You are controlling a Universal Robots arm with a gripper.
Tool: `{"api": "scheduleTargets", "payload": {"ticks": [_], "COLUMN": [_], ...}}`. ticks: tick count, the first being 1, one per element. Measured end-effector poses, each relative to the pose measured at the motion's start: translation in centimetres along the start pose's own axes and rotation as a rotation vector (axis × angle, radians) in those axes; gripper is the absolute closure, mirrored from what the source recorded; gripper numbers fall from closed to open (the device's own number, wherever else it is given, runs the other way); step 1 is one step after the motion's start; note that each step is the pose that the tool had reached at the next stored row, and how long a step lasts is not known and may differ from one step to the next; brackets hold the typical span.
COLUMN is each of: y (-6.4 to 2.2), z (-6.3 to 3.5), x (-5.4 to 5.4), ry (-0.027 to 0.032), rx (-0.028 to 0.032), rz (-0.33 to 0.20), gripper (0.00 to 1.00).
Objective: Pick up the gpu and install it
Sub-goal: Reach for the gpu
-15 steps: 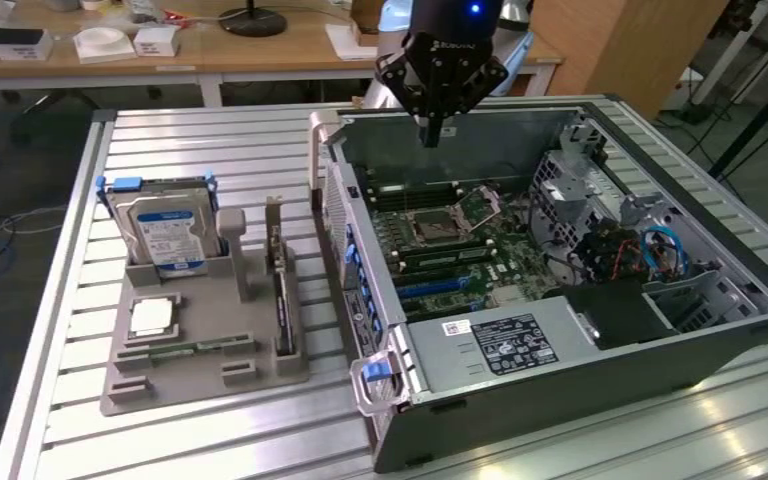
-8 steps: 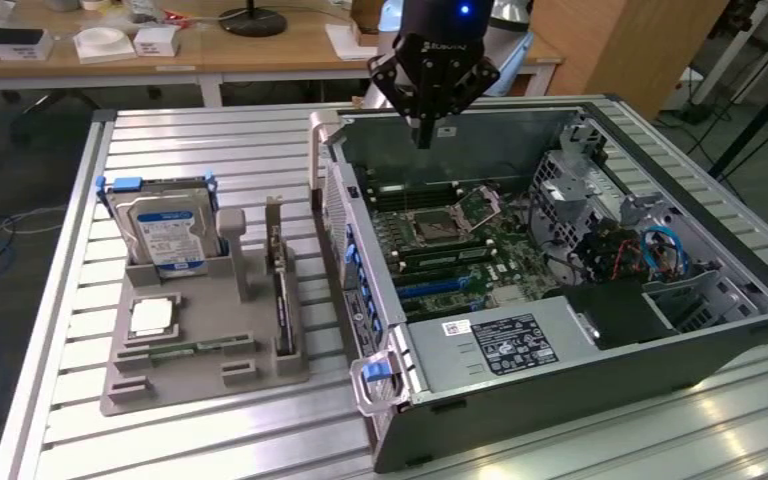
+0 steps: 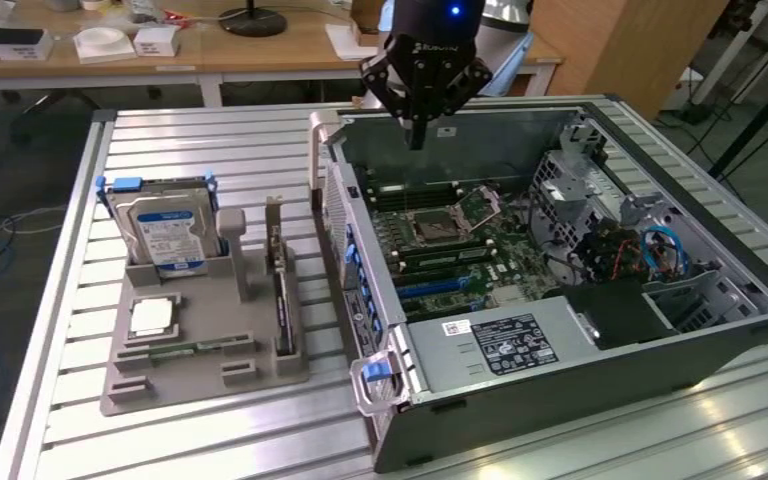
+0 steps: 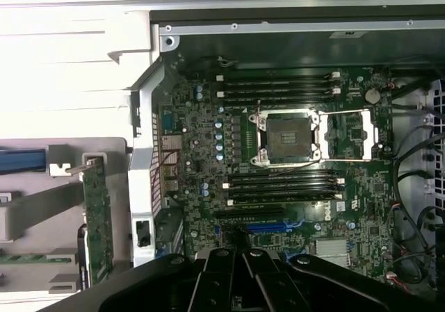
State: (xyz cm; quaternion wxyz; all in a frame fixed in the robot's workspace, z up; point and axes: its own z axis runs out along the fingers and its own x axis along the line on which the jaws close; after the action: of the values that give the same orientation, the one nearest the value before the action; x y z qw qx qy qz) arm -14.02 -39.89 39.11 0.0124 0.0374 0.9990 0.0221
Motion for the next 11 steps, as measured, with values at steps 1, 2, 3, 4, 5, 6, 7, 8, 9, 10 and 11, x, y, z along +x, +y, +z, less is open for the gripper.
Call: {"api": "scheduleTargets", "payload": {"ticks": [1,2,3,4,5,6,7,8,9,10,11], "y": [-0.01,-0.02,-0.03,-0.04,-0.04,-0.05,-0.06,-0.07,-0.08,-0.09,-0.09], "z": [0.01,0.02,0.04,0.06,0.07,0.07,0.08,0.09,0.1,0.12,0.13], "x": [0.1,0.2,0.4,0.5,0.5,0.6,0.7,0.9,1.0,1.1,1.2], "ry": [0.0,-0.0001,-0.0001,-0.0001,-0.0002,0.0,0.0,0.0,0.0,-0.0001,-0.0002], "rx": [0.0,0.0,0.0,-0.0002,-0.0002,-0.0001,0.0,0.0001,0.0,-0.0001,-0.0001], "rz": [0.0,0.0,0.0,0.0,0.0,0.0,0.0,0.0,0.0,0.0,0.0], "gripper": [0.89,0.89,0.89,0.89,0.89,0.89,0.89,0.89,0.89,0.89,0.89]}}
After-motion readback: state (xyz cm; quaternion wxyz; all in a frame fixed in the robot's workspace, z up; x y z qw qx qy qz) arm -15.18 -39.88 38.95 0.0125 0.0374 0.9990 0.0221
